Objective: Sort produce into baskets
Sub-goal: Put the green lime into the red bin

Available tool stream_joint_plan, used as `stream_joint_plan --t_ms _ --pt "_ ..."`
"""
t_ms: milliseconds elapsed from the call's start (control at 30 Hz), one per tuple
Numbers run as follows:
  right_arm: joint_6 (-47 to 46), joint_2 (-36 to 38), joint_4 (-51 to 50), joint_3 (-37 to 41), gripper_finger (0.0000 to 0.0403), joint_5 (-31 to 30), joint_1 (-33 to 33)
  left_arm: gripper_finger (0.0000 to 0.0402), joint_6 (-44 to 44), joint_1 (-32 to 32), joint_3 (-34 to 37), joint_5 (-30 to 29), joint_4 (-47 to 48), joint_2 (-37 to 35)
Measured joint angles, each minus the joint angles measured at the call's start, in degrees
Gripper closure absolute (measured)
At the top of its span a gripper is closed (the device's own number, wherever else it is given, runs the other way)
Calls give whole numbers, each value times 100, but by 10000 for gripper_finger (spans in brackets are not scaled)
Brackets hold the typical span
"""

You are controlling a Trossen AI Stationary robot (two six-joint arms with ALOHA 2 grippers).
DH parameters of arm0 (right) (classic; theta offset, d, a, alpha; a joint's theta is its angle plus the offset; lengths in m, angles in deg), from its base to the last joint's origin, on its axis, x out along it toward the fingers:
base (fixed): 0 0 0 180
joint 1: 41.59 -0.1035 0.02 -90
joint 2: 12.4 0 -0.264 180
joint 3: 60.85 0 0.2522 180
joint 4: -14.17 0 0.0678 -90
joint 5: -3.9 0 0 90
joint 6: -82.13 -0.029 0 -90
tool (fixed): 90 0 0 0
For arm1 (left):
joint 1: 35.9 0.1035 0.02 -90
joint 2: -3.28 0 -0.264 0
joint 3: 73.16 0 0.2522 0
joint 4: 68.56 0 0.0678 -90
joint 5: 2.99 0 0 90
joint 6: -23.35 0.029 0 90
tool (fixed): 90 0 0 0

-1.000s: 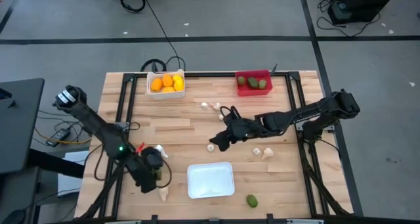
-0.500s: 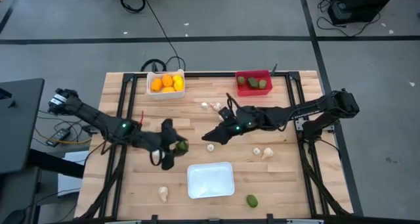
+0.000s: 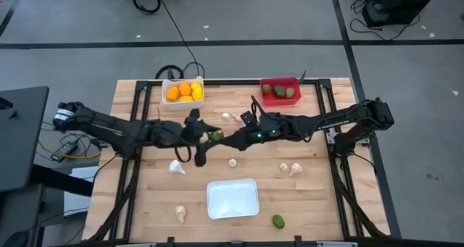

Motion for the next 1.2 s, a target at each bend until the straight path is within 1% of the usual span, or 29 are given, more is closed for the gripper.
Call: stream_joint_plan --t_ms 200,400,700,767,867,967,1033,1100,1200 --pt "17 -39 572 2 114 -66 77 198 188 268 -2 402 -279 53" --pt "-69 -43 640 4 114 68 213 198 881 305 -2 321 -411 57" --pt "2 -52 689 2 119 84 363 197 960 407 -2 466 -440 57" --pt "3 -52 677 2 133 80 381 197 887 408 -2 450 -461 57" --pt "-9 -52 652 2 175 40 408 194 380 420 -2 414 -481 57" --pt "-37 -52 610 2 224 42 484 176 -195 490 -2 445 -349 57" --pt "176 -52 509 0 248 42 558 158 -481 549 -2 453 -205 61" --pt "452 -52 319 -6 259 61 640 136 -613 603 -2 473 -95 66" --pt "677 -52 -2 -14 259 136 796 104 -666 701 3 485 -35 66"
